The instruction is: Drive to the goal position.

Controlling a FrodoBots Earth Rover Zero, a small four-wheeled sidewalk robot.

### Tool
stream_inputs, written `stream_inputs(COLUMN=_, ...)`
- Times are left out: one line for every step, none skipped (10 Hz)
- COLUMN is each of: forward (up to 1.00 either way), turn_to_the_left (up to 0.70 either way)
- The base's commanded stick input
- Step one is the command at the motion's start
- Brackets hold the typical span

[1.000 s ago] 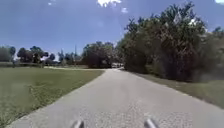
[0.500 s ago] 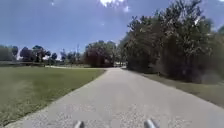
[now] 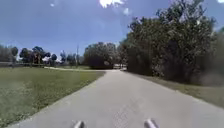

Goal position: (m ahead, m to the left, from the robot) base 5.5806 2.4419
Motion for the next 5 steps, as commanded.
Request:
stream_inputs(forward=0.5, turn_to_the_left=0.24)
stream_inputs(forward=0.5, turn_to_the_left=0.25)
stream_inputs(forward=0.5, turn_to_the_left=0.12)
stream_inputs(forward=0.5, turn_to_the_left=0.0)
stream_inputs(forward=0.5, turn_to_the_left=0.0)
